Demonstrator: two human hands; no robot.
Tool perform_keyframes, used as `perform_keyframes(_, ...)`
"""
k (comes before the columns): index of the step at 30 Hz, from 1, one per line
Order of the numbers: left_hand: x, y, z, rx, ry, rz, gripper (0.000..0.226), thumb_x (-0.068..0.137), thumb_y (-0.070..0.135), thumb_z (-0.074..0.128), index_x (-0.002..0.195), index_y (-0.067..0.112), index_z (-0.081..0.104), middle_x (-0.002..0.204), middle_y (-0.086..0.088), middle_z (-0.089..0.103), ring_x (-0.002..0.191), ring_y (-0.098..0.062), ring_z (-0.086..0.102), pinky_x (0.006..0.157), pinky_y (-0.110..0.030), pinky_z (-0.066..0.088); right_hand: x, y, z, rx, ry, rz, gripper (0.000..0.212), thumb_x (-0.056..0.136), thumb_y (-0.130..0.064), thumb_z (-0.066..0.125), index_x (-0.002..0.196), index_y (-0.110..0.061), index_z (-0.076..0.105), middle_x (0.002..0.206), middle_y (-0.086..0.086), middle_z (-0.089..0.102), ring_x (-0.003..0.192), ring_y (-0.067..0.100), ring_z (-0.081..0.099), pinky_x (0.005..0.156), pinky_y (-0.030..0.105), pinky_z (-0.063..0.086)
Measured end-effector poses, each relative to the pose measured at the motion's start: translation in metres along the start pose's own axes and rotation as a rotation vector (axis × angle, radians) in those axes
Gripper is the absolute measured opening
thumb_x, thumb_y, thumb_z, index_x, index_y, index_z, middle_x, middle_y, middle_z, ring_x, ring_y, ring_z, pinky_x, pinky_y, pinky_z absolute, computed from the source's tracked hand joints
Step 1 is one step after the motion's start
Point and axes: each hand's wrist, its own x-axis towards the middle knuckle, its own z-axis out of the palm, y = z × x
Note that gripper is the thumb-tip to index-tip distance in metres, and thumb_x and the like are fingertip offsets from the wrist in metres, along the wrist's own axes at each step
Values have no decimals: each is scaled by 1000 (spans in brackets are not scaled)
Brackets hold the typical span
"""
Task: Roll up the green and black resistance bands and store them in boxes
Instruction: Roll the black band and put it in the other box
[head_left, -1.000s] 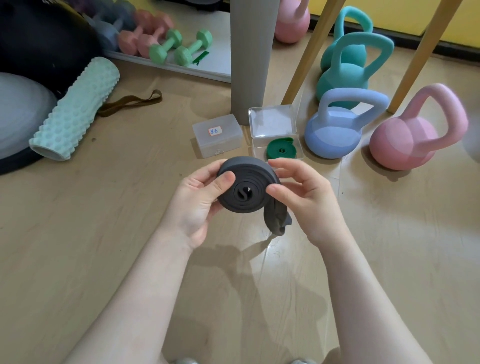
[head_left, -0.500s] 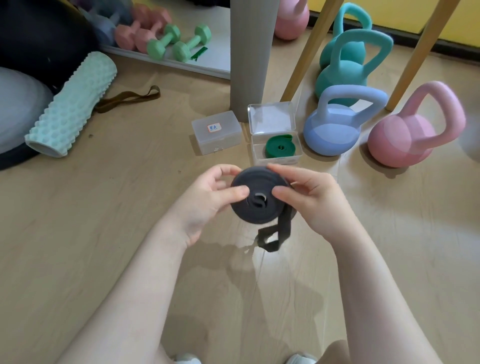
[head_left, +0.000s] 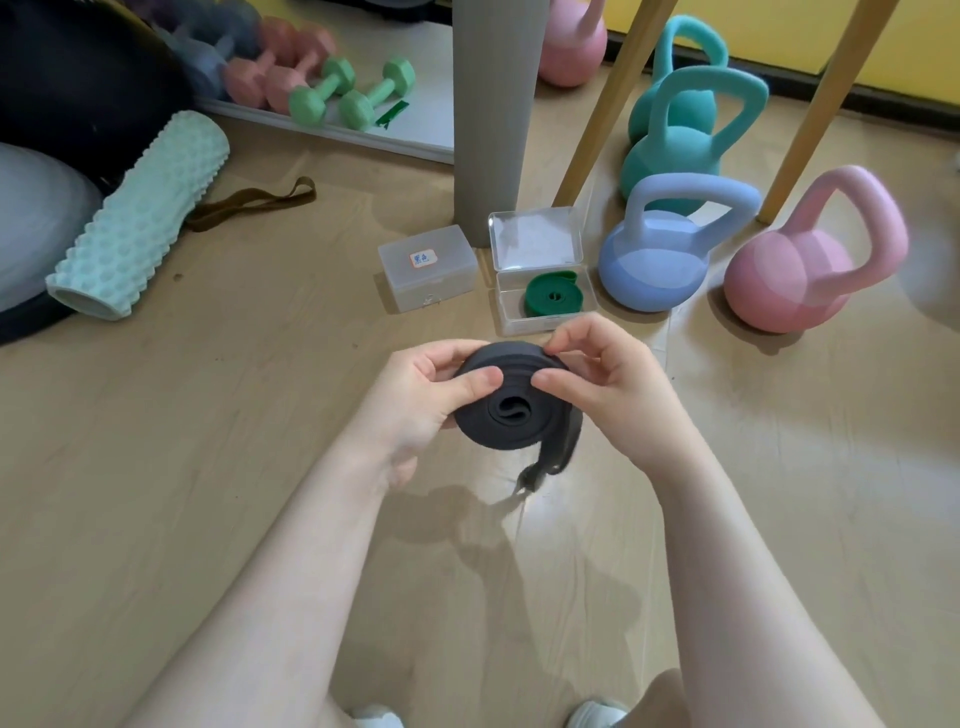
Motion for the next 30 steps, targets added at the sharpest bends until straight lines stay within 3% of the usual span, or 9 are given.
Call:
perform_keyframes(5,-3,5,1,-216,77,110,28,69,12,63,97,17,67,85,5,73,84,-11,66,74,-24,55,-4,-5,-2,34,32,-48,29,83,0,63,94,-26,55,95,3,67,88,17,67,82,33,54)
perform_keyframes(10,-4,3,8,-383,90,104,32,69,15,61,100,14,66,90,1,71,87,-15,66,80,-31,56,-5,-8,3,157,75,-83,24,86,5,57,95,-17,55,88,3,68,85,12,66,77,25,52)
perform_keyframes(16,-7,-2,19,-434,143,78,22,81,6,56,99,13,65,86,1,71,83,-15,64,77,-29,55,-11,-5,3,85,157,-96,14,78,-14,64,83,-27,62,98,20,66,93,32,63,86,48,52)
perform_keyframes(19,-10,-5,21,-453,82,22,25,77,13,58,100,15,65,89,-1,70,83,-15,65,80,-33,54,-11,-7,5,72,174,-115,12,79,-14,59,87,-22,60,92,16,67,85,21,65,80,38,53)
perform_keyframes(22,-14,3,12,-349,-66,-29,26,75,14,59,100,16,59,91,1,69,80,-14,65,73,-30,56,-14,-11,5,25,191,-169,16,82,-12,51,90,-25,56,90,4,67,84,12,64,76,28,52)
perform_keyframes(25,-18,14,-1,25,-163,-51,21,82,8,60,99,16,53,94,1,70,84,-11,65,78,-27,53,-15,-10,2,-222,134,-212,18,85,-16,48,95,-28,55,93,-10,65,88,9,62,78,30,52)
perform_keyframes(30,-26,18,-14,345,-204,-66,39,68,39,77,93,19,56,94,0,73,88,-10,66,86,-29,47,-20,-10,-3,-466,7,-307,19,87,-13,51,104,-17,59,89,-18,60,83,2,57,73,18,47)
